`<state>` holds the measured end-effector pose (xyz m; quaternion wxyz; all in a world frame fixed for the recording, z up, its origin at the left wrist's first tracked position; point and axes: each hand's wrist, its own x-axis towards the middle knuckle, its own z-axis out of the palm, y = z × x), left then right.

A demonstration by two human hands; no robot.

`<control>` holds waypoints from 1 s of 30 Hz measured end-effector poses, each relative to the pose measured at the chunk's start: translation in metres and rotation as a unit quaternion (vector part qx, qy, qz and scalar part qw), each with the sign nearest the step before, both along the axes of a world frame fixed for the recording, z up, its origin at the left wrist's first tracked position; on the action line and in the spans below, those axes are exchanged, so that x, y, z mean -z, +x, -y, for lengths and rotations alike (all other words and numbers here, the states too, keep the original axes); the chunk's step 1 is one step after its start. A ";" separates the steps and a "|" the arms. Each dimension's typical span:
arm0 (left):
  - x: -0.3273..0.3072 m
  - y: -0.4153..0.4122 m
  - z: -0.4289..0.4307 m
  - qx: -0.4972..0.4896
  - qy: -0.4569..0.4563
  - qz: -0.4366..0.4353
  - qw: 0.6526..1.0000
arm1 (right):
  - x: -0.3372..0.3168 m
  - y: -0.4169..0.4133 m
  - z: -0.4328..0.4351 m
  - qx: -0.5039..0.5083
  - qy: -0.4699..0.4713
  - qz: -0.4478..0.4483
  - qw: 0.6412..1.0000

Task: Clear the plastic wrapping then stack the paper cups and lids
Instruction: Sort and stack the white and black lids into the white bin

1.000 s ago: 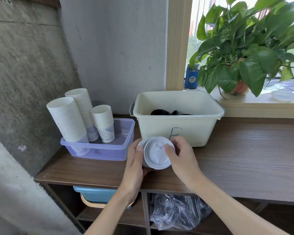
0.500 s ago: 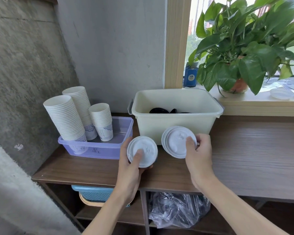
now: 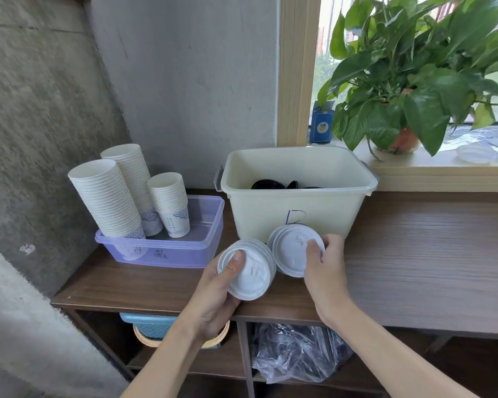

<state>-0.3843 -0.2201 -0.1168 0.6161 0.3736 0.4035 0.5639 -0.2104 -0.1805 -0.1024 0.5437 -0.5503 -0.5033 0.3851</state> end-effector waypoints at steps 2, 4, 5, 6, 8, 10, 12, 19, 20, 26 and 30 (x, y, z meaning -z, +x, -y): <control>0.002 -0.001 -0.001 0.010 -0.002 0.022 1.000 | -0.001 0.001 0.001 -0.002 -0.003 0.000 1.000; 0.002 -0.001 -0.001 0.019 -0.001 0.037 0.999 | -0.001 0.001 0.002 0.002 -0.010 0.004 1.000; 0.002 -0.001 -0.001 0.026 -0.002 0.041 0.999 | -0.001 0.001 0.002 0.006 -0.012 0.007 1.000; 0.001 0.000 -0.001 0.032 -0.003 0.044 0.999 | -0.001 0.001 0.003 0.007 -0.013 0.010 1.000; 0.000 0.000 -0.001 0.034 -0.007 0.052 0.998 | -0.001 0.001 0.002 0.000 -0.015 0.009 1.000; -0.003 0.000 -0.001 0.029 -0.015 0.060 0.998 | -0.001 0.000 0.000 -0.016 -0.024 0.002 1.000; -0.005 0.001 -0.002 0.031 -0.022 0.053 0.998 | 0.001 0.000 -0.003 -0.023 -0.032 -0.016 0.999; -0.010 0.004 -0.001 0.047 -0.041 0.047 0.997 | 0.005 0.005 -0.008 -0.034 -0.038 -0.073 0.996; -0.009 0.004 -0.002 0.044 -0.041 0.045 0.997 | 0.005 0.007 -0.008 -0.016 -0.027 -0.055 0.998; -0.009 0.007 0.000 0.015 -0.027 0.015 0.999 | 0.010 0.023 -0.017 0.104 -0.031 0.114 0.988; -0.009 0.008 0.000 0.003 -0.021 0.007 1.000 | 0.021 0.036 -0.018 0.131 -0.052 0.309 0.941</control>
